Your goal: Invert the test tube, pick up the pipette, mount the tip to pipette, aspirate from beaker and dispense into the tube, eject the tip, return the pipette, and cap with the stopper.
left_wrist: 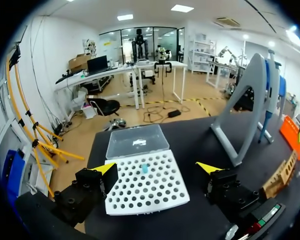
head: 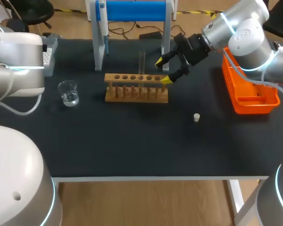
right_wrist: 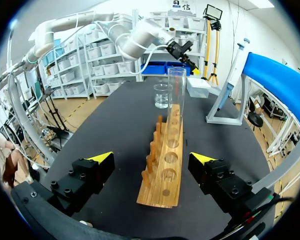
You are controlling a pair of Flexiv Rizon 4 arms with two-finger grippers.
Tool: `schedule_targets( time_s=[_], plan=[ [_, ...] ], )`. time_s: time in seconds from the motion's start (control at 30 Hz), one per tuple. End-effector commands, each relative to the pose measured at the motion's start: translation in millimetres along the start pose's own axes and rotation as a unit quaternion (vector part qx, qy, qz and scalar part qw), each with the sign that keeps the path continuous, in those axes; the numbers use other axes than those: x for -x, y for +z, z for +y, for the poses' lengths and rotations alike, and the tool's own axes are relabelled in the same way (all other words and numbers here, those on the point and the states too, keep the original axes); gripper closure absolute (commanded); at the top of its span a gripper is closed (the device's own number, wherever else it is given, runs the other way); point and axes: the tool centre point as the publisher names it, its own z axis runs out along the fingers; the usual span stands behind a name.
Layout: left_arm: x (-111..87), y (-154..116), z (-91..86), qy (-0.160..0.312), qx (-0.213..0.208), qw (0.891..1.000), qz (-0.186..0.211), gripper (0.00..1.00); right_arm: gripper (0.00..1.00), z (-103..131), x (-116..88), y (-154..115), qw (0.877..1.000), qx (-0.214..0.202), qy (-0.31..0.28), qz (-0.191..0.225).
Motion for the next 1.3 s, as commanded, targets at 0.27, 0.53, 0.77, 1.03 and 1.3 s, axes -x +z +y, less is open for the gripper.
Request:
schedule_targets(
  time_s=[0.27,0.53,0.77,1.03,1.3],
  plan=[
    [-0.6,0,-2.3,0.000,0.006,1.000,-0.001,0.00,0.00,0,0,-1,1.000,-0.001,0.000,0.001],
    [0.4,3,4.4,-0.010,0.009,1.000,-0.009,0.00,0.00,0,0,-1,1.000,-0.001,0.000,0.001],
    [5.2,5,7.2,-0.012,0.002,1.000,-0.019,0.00,0.00,0,0,-1,1.000,-0.001,0.000,0.001],
    [6.3,14,12.8,-0.024,0.006,0.999,-0.025,0.00,0.00,0,0,-1,1.000,-0.001,0.000,0.001],
    [3.3,25,16.0,-0.028,0.013,0.999,-0.021,0.00,0.00,0,0,-1,1.000,-0.001,0.000,0.001]
  ],
)
